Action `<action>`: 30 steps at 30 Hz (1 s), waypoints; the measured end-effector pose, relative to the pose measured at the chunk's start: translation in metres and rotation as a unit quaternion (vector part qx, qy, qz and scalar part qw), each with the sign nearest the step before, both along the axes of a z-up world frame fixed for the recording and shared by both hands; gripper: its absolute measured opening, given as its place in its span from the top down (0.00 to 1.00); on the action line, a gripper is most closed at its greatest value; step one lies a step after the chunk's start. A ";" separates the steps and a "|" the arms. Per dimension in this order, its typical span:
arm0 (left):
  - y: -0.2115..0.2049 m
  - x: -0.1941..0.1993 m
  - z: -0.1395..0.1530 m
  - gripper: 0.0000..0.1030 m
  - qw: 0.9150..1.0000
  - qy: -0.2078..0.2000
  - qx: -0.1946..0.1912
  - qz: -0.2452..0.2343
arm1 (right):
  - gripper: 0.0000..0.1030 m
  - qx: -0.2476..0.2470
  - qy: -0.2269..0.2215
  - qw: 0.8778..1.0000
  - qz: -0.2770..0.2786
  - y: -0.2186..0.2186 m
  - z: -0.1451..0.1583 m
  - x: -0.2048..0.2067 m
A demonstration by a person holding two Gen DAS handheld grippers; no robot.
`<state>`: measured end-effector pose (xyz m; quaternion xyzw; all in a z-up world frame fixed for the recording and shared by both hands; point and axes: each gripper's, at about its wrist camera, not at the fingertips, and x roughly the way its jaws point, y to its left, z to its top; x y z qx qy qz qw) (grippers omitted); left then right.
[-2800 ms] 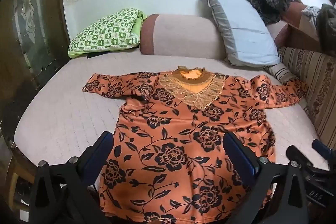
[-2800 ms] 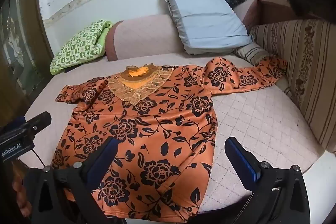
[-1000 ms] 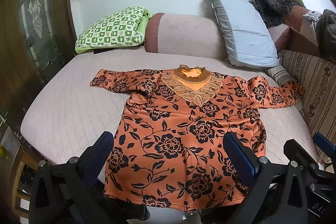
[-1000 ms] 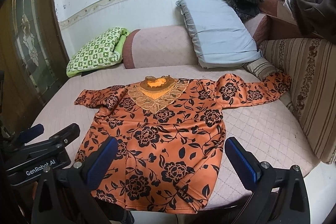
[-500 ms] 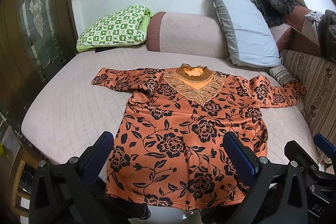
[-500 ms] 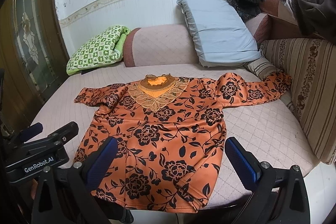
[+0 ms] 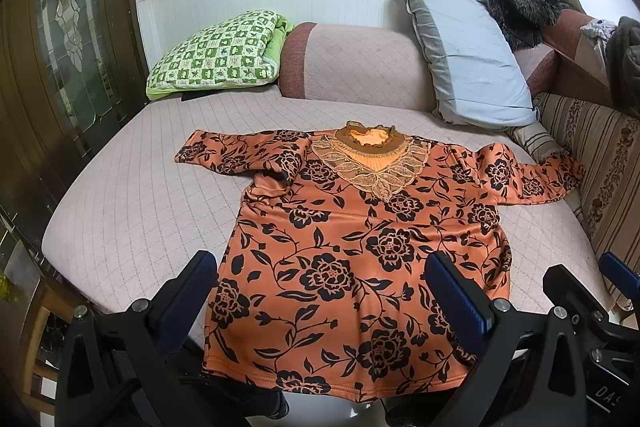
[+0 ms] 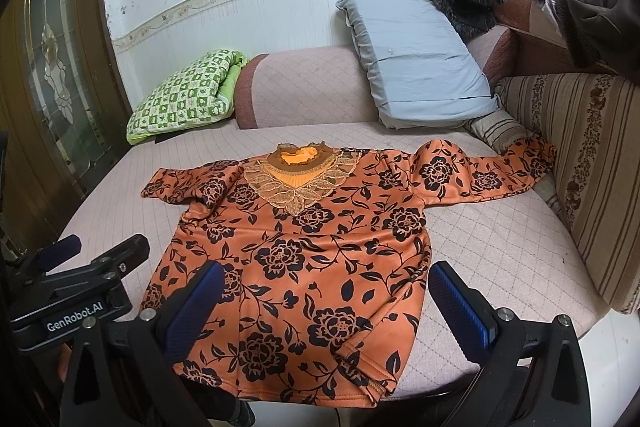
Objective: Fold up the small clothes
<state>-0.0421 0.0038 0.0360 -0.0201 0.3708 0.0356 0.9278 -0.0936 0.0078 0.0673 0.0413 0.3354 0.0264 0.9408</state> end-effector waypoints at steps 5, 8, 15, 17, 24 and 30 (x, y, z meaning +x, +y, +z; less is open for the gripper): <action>0.001 0.000 0.000 0.00 1.000 0.000 0.000 0.000 | 0.00 0.000 -0.001 1.000 0.000 0.000 0.000 0.001; 0.000 0.000 0.000 0.00 1.000 0.000 0.001 0.000 | 0.00 0.000 -0.001 1.000 0.000 0.000 0.001 0.000; 0.004 0.003 -0.005 0.00 1.000 0.004 -0.002 -0.005 | 0.00 0.024 0.000 1.000 0.008 -0.008 -0.003 0.006; 0.012 0.013 -0.018 0.00 1.000 0.007 -0.009 -0.009 | 0.00 0.062 0.010 0.998 0.006 -0.024 -0.012 0.015; 0.055 0.063 -0.094 0.00 0.993 0.109 -0.023 0.041 | 0.00 0.214 0.096 0.967 -0.103 -0.149 -0.090 0.064; 0.051 0.102 -0.108 0.00 0.994 0.104 -0.020 0.022 | 0.02 0.285 0.062 0.937 -0.194 -0.268 -0.121 0.119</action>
